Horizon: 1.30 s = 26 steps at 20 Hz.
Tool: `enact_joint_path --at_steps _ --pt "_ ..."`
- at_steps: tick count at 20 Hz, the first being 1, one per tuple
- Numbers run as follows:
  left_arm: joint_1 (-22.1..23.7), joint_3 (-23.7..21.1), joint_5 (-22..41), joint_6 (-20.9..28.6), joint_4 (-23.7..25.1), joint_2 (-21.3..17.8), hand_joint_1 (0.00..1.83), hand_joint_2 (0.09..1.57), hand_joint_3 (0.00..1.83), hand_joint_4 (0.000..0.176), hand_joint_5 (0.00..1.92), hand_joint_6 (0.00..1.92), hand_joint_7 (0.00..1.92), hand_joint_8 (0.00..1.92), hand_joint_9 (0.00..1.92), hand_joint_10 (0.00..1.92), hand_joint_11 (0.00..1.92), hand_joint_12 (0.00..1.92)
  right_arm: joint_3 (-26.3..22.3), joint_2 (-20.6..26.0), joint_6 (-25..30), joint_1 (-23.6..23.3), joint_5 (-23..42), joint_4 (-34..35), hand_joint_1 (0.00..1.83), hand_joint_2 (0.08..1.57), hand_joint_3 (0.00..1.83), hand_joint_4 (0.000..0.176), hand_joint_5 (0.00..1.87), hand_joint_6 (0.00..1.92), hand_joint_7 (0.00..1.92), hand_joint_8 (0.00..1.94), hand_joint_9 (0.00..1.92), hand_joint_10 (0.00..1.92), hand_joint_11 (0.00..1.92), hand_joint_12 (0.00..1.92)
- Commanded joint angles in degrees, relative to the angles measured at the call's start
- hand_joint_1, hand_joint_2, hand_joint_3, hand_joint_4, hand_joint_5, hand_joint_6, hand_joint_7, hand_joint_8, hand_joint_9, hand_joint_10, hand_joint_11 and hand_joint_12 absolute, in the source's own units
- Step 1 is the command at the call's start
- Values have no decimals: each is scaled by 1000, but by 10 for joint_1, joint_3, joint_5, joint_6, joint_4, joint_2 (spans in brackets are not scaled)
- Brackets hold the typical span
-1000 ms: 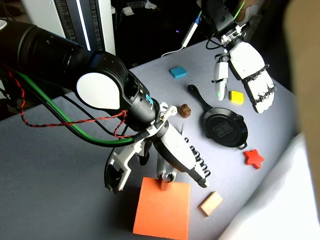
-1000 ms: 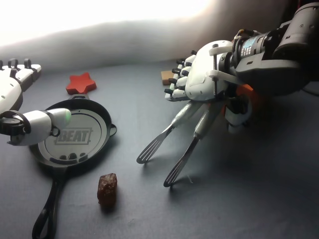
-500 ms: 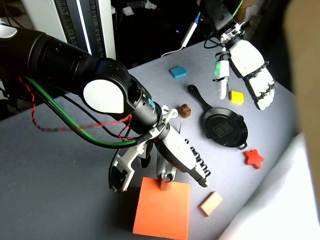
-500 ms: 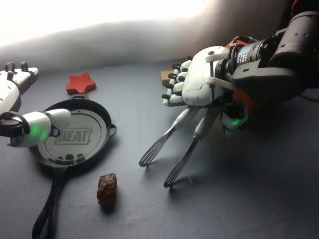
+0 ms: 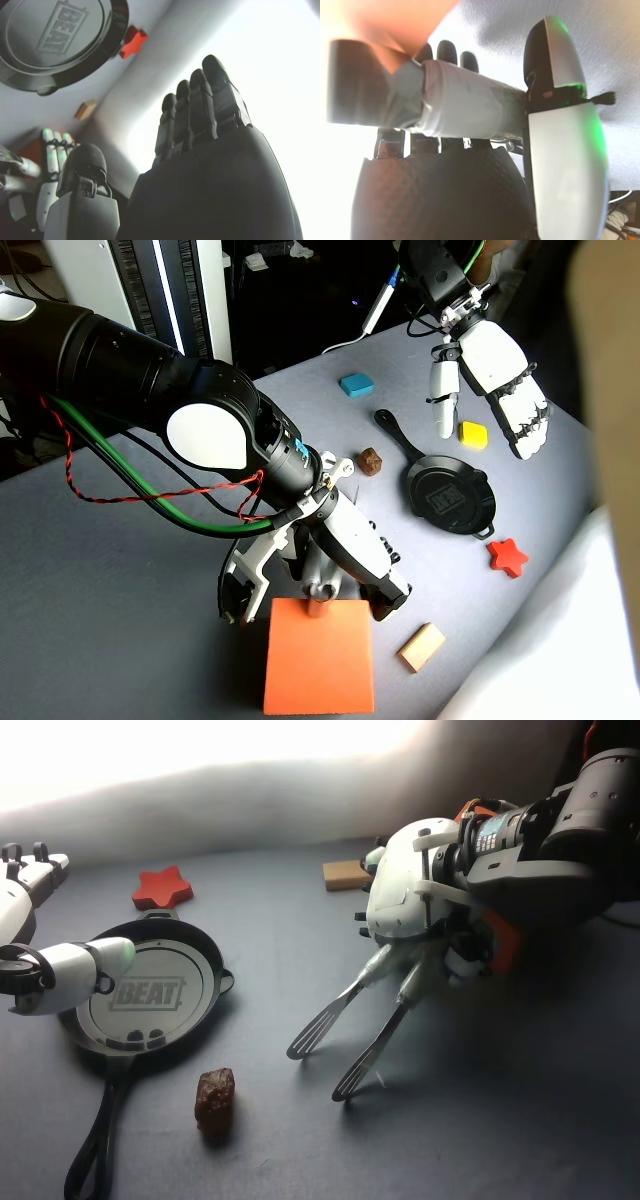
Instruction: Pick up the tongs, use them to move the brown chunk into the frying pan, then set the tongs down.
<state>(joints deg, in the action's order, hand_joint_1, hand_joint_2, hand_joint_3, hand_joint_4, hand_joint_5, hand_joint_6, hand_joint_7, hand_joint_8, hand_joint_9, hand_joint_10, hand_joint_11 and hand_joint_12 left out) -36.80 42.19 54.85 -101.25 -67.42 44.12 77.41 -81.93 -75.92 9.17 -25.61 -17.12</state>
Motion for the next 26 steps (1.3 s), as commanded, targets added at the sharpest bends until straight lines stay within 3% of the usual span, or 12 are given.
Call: enact_joint_path --at_steps 1,6,7,11,15,18,19,22,25,26 --pt "1 4 53 2 33 -6 133 1229 0 0 100 4 117 5 118 5 0 478 2 4 -5 -4 26 -10 1055 1064 27 0 731 204 869 73 779 235 233 1465" --pt "-5 2 58 8 38 -10 124 1232 0 0 112 6 125 5 117 3 0 487 2 10 1 -13 23 -2 1074 1099 28 0 868 272 1036 98 912 333 449 1440" --pt "-5 1 62 9 38 -10 132 1228 0 1 115 4 126 2 123 3 0 531 2 11 1 -15 23 -2 1109 1187 8 0 824 1174 1121 95 947 451 542 1447" --pt "-6 0 71 10 38 -10 123 1229 0 7 95 0 109 1 109 0 0 466 -6 18 14 -24 21 -1 1114 1188 0 0 837 1198 1187 90 930 637 572 1497" --pt "-6 1 72 12 41 -11 127 1228 0 6 98 0 114 1 114 2 0 474 -33 37 37 -43 17 -1 1113 1189 1 0 835 1202 1179 80 921 674 566 1496" --pt "-7 0 72 13 41 -11 124 1228 0 6 97 1 120 3 120 3 0 481 -57 58 85 -59 13 -1 1116 1185 0 0 843 1189 1174 75 926 680 575 1490" --pt "-7 0 72 14 41 -11 110 1231 1 4 104 3 128 3 126 4 0 500 -70 70 115 -66 15 -2 1119 1179 0 0 856 1169 1178 73 932 676 585 1489" --pt "-6 0 72 16 41 -11 99 1233 2 6 100 0 126 0 129 2 0 509 -124 107 269 -75 14 -119 1119 1181 0 0 850 1177 1186 74 932 672 581 1492" --pt "-5 -1 72 18 41 -11 120 1238 1 6 100 4 122 3 125 3 0 492 -199 148 472 -76 -21 -303 1124 1172 0 0 867 1152 1181 68 932 672 583 1496" --pt "-4 -1 72 19 41 -12 122 1238 1 3 110 6 125 3 128 3 0 510 -215 155 513 -74 -37 -341 1122 1176 0 0 858 1165 1183 66 934 670 582 1488"
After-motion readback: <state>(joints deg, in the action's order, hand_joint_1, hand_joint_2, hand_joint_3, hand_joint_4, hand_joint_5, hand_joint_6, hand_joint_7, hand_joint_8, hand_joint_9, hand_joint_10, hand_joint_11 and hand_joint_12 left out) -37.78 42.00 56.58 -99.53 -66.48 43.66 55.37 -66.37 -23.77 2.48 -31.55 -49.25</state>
